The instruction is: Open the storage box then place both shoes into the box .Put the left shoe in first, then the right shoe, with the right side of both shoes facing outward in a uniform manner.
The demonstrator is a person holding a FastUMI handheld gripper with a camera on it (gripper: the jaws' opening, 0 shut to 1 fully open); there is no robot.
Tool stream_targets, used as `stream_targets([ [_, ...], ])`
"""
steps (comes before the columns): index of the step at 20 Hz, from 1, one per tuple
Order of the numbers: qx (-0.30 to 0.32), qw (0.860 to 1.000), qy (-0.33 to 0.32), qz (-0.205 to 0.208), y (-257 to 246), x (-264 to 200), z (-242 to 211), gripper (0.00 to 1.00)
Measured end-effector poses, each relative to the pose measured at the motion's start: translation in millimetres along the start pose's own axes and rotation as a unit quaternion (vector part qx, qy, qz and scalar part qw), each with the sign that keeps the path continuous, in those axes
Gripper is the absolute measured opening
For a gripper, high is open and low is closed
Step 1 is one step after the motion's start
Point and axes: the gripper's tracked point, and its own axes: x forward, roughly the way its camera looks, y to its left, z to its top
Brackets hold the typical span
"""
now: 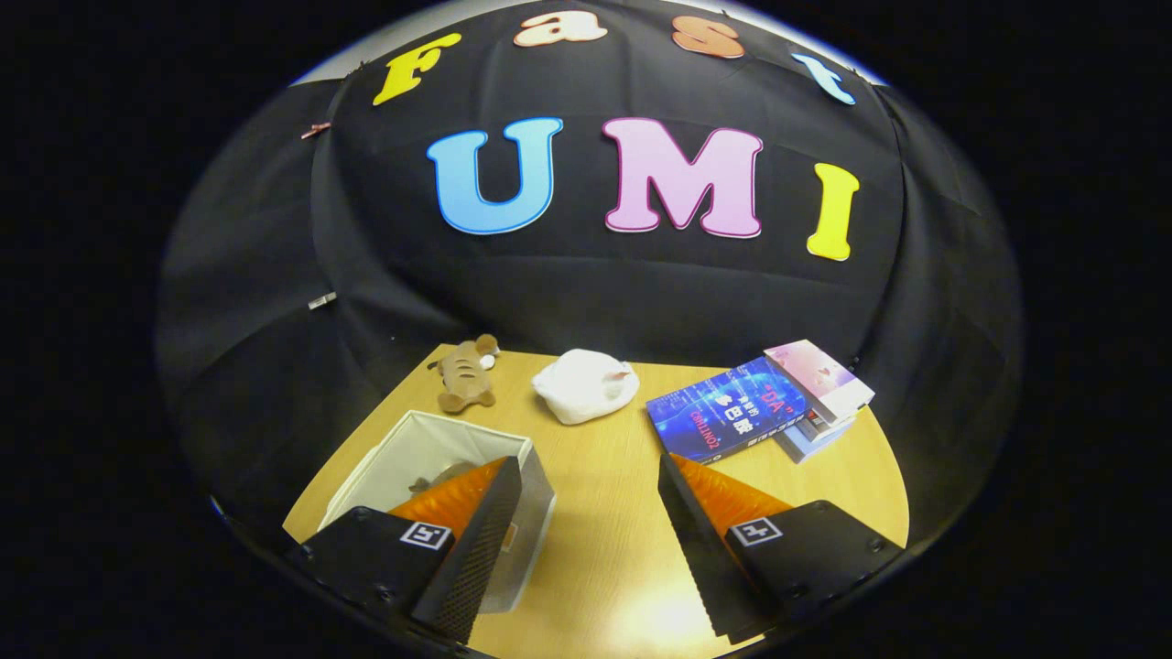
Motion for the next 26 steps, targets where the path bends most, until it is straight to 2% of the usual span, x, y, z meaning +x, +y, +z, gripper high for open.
stream_targets([
  [5,0.035,0.999,-0.031,-0.008,-68,-32,24,0.94],
  [12,-0.017,0.995,-0.091,-0.035,-164,-59,46,0.94],
  [18,-0.035,0.992,-0.117,-0.02,-206,-67,54,0.94],
  [26,-0.06,0.989,-0.133,0.012,-222,-71,52,0.94],
])
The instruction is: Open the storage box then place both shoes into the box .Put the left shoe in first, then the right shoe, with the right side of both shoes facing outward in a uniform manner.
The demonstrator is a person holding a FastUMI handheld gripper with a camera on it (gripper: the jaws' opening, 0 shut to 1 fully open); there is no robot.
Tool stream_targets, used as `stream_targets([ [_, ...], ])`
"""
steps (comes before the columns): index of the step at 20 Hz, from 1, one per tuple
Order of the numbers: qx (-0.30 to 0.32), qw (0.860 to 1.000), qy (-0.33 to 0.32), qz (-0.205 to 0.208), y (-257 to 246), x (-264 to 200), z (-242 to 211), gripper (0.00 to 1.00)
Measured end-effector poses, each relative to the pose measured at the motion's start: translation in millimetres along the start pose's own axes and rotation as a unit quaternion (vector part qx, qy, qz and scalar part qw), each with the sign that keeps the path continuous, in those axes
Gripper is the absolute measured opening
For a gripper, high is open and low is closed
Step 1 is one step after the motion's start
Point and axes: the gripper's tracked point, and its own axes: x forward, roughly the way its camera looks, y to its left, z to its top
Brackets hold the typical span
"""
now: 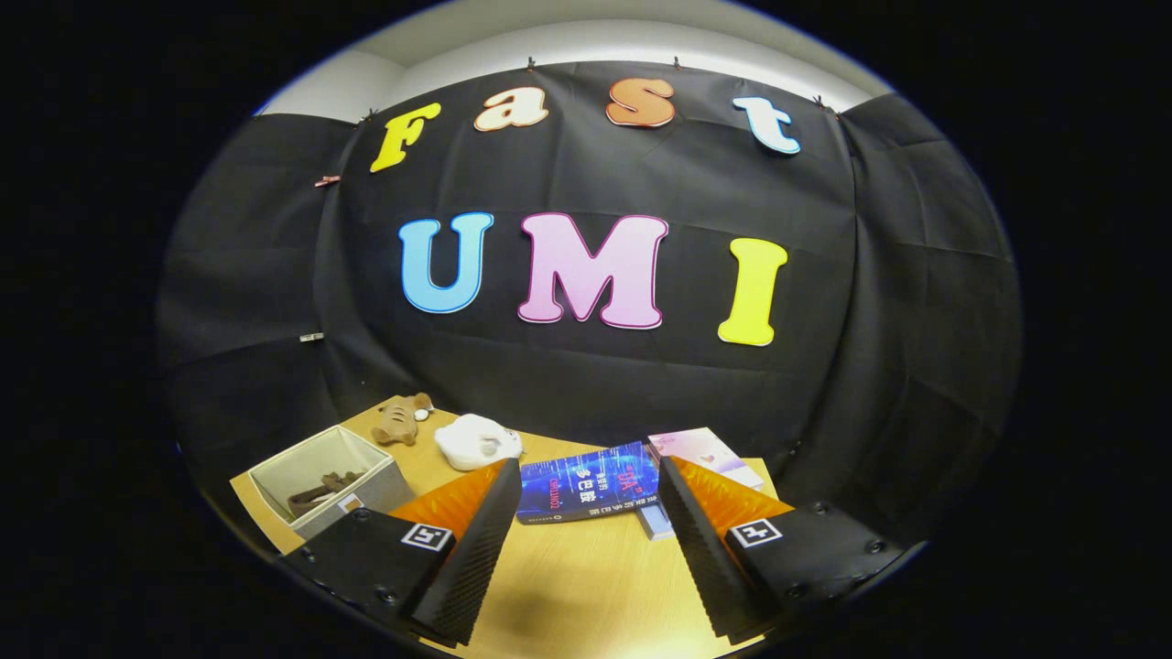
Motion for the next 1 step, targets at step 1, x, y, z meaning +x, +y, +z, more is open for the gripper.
stream_targets([
  [1,-0.002,1.0,0.0,0.001,-1.6,-1.8,-1.2,0.94],
])
